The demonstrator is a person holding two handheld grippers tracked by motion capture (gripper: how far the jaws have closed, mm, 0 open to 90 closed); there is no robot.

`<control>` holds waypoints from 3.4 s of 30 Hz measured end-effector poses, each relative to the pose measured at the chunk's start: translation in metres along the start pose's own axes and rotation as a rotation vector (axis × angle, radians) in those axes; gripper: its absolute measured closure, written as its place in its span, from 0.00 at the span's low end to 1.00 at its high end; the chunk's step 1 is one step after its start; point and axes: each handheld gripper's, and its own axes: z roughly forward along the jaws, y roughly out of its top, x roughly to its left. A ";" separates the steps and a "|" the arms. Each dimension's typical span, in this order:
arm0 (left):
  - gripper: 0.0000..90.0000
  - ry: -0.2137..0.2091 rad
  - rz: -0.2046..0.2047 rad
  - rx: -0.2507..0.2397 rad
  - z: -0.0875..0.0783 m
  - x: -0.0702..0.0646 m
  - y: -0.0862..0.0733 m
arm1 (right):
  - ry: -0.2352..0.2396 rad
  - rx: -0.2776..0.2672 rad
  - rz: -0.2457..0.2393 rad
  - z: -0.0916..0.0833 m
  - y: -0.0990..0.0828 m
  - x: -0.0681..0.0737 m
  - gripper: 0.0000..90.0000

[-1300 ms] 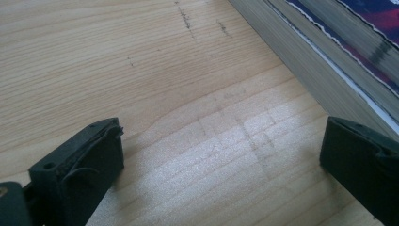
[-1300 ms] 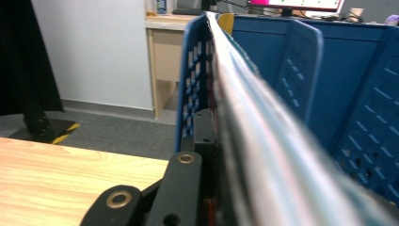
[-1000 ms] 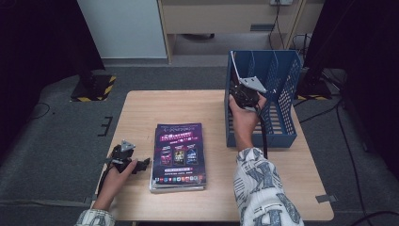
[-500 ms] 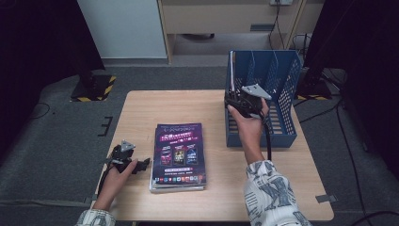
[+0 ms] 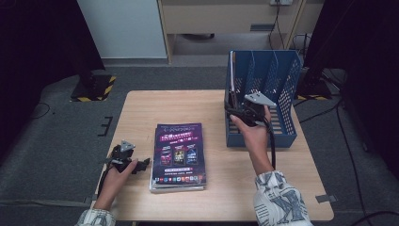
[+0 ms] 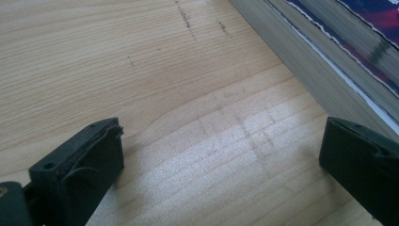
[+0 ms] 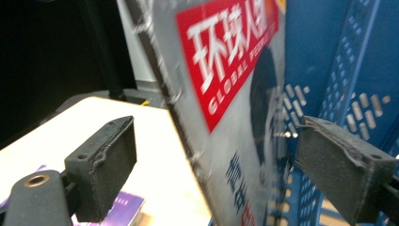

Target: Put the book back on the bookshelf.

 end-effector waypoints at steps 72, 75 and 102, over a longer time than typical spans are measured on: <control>0.53 -0.204 0.122 -0.119 -0.021 -0.054 0.021 | 0.353 0.267 -0.169 -0.018 -0.117 0.100 0.36; 0.51 -0.216 0.126 -0.114 -0.019 -0.056 0.022 | 0.365 0.285 -0.170 -0.018 -0.118 0.102 0.33; 0.47 -0.257 0.127 -0.134 -0.013 -0.059 0.021 | 0.405 0.411 -0.074 0.010 -0.142 0.097 0.17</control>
